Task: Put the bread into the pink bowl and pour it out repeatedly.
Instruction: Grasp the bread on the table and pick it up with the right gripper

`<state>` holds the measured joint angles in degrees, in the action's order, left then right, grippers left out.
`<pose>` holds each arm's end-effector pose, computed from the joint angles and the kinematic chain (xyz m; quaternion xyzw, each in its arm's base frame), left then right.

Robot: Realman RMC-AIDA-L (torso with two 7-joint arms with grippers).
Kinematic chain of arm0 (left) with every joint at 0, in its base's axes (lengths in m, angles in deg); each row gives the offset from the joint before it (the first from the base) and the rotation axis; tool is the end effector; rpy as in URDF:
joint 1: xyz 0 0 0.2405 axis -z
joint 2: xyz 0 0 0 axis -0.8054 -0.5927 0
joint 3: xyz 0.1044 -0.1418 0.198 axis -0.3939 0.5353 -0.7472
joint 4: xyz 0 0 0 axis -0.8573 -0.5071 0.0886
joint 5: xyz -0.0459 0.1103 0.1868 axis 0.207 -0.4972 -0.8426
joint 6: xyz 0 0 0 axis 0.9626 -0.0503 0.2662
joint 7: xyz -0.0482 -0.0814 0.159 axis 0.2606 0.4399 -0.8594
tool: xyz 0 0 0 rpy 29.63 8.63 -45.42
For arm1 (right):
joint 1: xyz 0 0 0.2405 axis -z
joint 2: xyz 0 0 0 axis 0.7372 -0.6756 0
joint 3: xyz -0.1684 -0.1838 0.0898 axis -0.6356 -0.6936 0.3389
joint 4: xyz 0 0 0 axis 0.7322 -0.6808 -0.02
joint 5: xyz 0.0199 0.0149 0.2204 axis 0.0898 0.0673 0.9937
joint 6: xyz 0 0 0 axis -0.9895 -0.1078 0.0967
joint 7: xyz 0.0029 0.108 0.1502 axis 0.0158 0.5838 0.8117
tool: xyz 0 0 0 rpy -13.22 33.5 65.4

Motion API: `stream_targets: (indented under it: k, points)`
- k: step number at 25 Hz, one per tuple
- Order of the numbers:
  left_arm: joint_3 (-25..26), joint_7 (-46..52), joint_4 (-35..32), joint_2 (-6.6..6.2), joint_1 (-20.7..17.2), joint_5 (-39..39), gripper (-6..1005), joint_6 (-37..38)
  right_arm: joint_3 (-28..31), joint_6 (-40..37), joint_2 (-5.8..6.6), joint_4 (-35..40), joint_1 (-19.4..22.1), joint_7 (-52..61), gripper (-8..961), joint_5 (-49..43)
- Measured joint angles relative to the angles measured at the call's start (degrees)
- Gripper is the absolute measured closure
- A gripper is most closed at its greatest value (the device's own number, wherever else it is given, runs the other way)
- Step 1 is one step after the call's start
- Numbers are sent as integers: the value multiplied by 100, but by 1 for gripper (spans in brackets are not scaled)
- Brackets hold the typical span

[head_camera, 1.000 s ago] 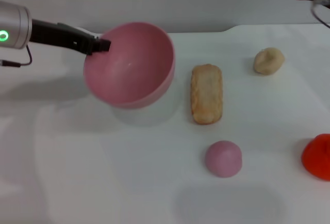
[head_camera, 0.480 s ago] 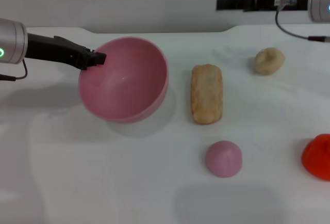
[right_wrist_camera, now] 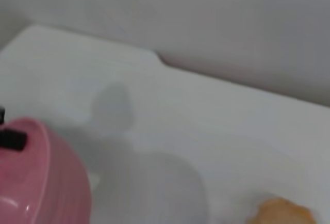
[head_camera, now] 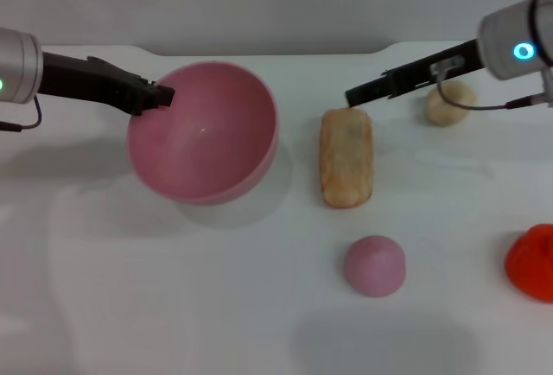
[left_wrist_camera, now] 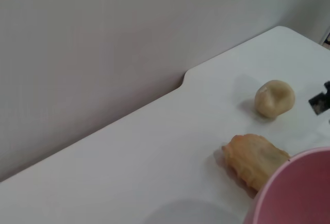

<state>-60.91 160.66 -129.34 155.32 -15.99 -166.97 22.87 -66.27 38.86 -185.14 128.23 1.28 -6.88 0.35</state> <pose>-0.2303 0.4378 0.0159 -0.9225 -0.3227 -0.0634 0.2021 0.1751 0.4583 -0.0416 -0.8888 0.4206 0.0265 0.1800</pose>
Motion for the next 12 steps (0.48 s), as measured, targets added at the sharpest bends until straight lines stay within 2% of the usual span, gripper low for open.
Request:
stream_targets:
  k: [3,8,12]
  points:
    - [-19,-18,-1,12,1,0,940,5,-17,88,-102,-33,-228,97,432,-340]
    - [-19,-117,32,57,-50,0,940,21,-64,177,-307,-82,-413,207,290,-542]
    - [-19,-160,33,98,-142,8,940,26,-292,90,-380,-258,-423,296,290,-579]
